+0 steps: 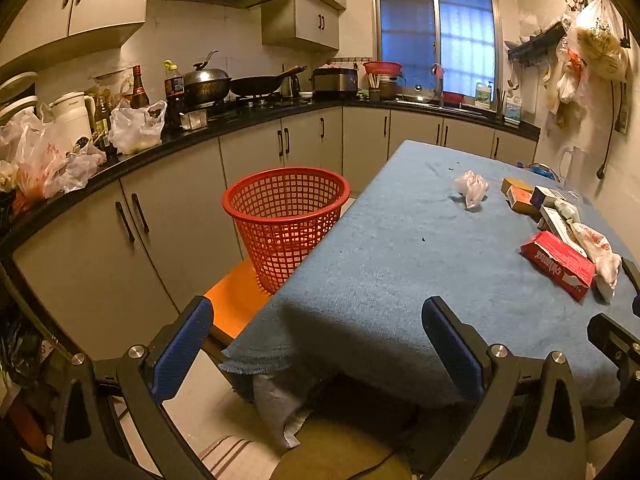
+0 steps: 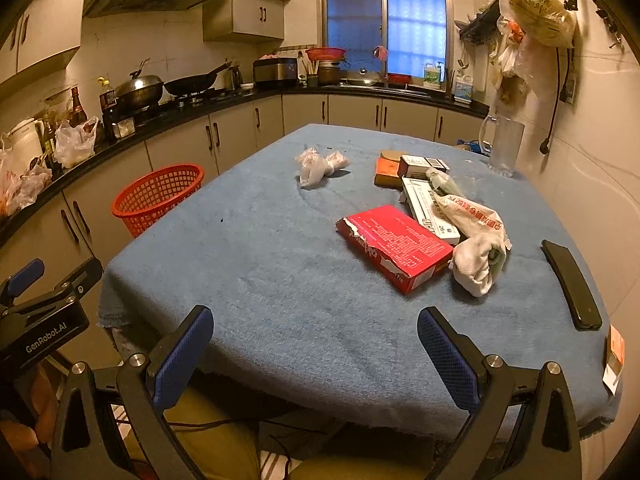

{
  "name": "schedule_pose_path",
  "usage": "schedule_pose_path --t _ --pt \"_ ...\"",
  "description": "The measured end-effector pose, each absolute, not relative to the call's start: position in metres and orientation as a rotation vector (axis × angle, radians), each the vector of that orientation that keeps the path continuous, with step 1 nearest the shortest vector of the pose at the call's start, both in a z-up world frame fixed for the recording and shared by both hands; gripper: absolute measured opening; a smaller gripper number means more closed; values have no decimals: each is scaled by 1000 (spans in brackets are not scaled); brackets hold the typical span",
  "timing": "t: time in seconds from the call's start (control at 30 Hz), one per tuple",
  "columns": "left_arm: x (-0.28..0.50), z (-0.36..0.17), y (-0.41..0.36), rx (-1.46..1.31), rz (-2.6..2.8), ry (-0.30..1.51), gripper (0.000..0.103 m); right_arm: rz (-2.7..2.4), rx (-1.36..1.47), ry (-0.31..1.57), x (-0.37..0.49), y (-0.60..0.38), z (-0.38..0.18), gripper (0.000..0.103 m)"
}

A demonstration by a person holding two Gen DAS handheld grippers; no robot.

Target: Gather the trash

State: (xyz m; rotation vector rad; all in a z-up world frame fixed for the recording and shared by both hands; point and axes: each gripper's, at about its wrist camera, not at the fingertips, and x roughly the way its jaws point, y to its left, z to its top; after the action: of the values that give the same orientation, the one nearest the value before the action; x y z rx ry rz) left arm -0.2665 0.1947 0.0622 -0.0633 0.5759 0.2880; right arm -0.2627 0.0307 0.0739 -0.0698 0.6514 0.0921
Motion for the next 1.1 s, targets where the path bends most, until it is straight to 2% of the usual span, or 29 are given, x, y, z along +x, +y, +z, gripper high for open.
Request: schedule_pose_path --t 1.1 --pt "-266 56 195 -70 287 588 103 96 -66 655 -261 29 69 103"
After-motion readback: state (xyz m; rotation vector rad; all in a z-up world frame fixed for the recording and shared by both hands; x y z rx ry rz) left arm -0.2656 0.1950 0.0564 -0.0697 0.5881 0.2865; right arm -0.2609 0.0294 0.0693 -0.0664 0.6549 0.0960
